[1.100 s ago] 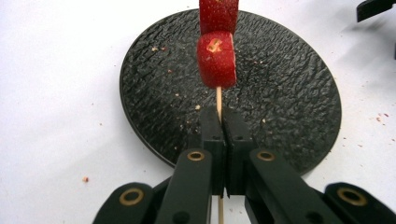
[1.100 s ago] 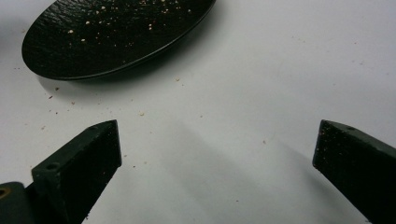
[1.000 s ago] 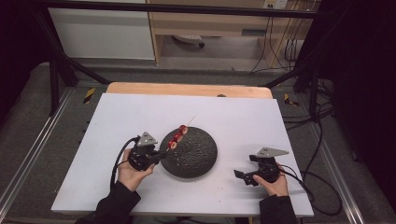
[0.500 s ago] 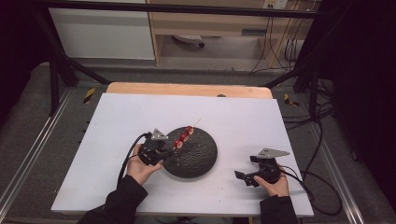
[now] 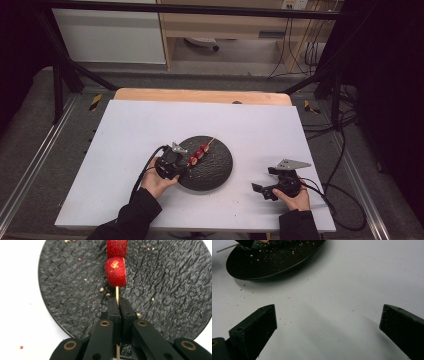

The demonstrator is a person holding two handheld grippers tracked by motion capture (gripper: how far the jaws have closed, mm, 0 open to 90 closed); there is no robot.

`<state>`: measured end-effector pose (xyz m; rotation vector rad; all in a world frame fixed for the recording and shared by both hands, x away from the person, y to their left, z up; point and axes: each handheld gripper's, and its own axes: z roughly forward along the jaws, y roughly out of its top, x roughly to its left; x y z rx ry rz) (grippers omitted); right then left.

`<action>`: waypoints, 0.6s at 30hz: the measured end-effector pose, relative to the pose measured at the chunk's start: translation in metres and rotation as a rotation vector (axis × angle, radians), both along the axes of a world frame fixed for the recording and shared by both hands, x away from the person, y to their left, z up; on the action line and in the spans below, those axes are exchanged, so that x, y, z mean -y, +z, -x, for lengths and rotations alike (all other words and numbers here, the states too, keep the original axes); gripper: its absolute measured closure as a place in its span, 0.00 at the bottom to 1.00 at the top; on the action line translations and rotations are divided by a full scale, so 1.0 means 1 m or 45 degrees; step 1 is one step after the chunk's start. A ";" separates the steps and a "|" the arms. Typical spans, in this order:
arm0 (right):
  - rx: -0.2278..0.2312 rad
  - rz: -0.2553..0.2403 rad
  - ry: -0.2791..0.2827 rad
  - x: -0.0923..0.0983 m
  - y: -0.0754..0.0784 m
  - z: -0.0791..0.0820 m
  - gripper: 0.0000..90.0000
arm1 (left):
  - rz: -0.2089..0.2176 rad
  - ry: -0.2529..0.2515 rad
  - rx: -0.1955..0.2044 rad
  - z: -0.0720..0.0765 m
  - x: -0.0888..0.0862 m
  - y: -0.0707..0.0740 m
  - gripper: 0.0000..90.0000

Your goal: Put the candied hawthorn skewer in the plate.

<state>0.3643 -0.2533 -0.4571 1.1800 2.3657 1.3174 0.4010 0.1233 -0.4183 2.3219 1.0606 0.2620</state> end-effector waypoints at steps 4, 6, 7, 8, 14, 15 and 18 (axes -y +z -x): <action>0.000 -0.001 -0.001 0.000 0.000 0.000 0.02 | -0.018 0.000 -0.008 0.000 0.002 -0.002 0.98; -0.002 0.000 -0.002 0.000 0.000 0.000 0.02 | -0.023 -0.003 -0.011 0.000 0.002 -0.003 0.98; -0.003 0.000 -0.003 0.000 0.000 0.000 0.02 | -0.024 -0.002 -0.011 0.000 0.003 -0.003 0.98; -0.004 0.000 -0.003 0.000 0.000 0.000 0.02 | -0.027 -0.003 -0.011 0.001 0.003 -0.003 0.98; -0.002 -0.002 -0.005 0.000 0.000 0.000 0.02 | -0.029 0.000 0.000 0.002 0.004 -0.003 0.97; -0.001 0.001 -0.002 0.000 0.000 0.000 0.02 | -0.029 -0.001 -0.002 0.002 0.004 -0.003 0.97; -0.005 0.002 -0.003 0.000 0.000 0.000 0.02 | -0.017 -0.011 0.005 0.002 0.002 -0.003 0.96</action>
